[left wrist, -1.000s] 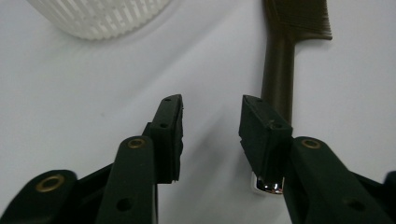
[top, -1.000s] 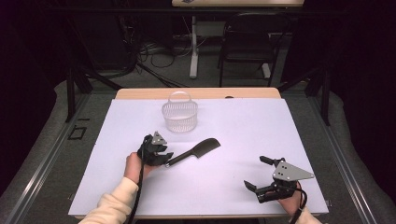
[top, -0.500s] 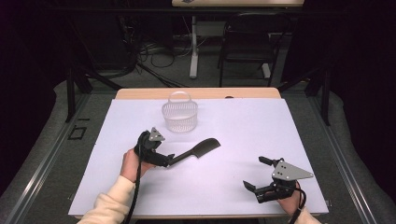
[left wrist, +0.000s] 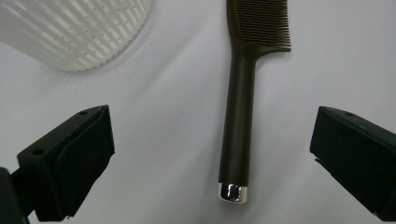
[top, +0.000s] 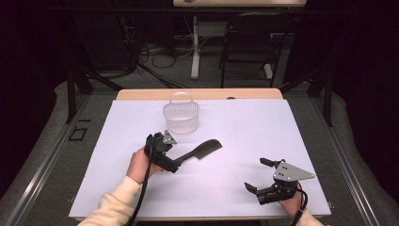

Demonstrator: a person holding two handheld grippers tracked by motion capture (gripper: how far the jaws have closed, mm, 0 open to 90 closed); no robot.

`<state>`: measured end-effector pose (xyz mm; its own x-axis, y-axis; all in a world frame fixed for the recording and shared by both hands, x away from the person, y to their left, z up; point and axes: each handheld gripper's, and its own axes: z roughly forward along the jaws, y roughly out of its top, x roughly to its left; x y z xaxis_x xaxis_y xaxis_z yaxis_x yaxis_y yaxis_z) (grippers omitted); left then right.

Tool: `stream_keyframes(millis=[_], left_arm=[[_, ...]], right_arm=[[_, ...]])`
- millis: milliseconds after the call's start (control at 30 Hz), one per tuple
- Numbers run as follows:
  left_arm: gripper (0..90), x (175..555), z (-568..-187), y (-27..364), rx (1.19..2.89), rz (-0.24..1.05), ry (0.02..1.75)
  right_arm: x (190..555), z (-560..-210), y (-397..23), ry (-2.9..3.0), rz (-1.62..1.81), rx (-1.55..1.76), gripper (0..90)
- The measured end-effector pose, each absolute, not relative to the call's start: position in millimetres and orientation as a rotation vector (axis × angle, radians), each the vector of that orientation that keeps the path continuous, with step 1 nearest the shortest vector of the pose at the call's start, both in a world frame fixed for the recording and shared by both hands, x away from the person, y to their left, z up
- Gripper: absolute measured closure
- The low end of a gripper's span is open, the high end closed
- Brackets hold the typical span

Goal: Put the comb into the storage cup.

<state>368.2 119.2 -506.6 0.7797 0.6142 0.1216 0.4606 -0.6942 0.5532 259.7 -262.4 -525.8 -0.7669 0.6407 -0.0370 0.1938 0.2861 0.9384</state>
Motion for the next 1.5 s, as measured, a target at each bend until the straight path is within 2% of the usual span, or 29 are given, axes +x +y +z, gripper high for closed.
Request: stream_keyframes(millis=[433, 500, 567, 633, 667, 700, 933, 1233, 1500], left_arm=[[0.7, 381.2, -507.2, 83.4, 2.653, 0.371, 0.775], [5.9, 384.0, -510.4, 80.3, 2.676, 0.342, 0.768], [17.1, 387.2, -512.8, 76.0, 2.699, 0.324, 0.767], [22.0, 390.4, -513.2, 72.0, 2.722, 0.305, 0.762], [29.0, 392.1, -512.9, 70.4, 2.73, 0.297, 0.759], [29.0, 393.8, -512.4, 68.7, 2.736, 0.29, 0.759], [47.7, 401.9, -513.8, 59.0, 2.777, 0.234, 0.751], [61.1, 412.1, -519.3, 52.0, 2.823, 0.17, 0.754], [66.6, 416.5, -525.4, 47.8, 2.833, 0.137, 0.769]], right_arm=[[259.2, -524.4, -263.5, 2.152, 1.485, 0.749, 0.0], [260.1, -525.2, -263.5, 2.157, 1.483, 0.754, 0.0], [260.1, -525.5, -263.3, 2.161, 1.486, 0.754, 0.0], [260.3, -525.6, -263.3, 2.162, 1.488, 0.753, 0.0], [260.6, -525.5, -263.8, 2.162, 1.487, 0.754, 0.0], [260.6, -525.5, -263.8, 2.162, 1.487, 0.754, 0.0], [260.2, -525.7, -263.9, 2.165, 1.489, 0.753, 0.0], [260.6, -525.9, -264.3, 2.164, 1.49, 0.753, 0.0], [260.3, -525.9, -264.5, 2.166, 1.491, 0.752, 0.0]])
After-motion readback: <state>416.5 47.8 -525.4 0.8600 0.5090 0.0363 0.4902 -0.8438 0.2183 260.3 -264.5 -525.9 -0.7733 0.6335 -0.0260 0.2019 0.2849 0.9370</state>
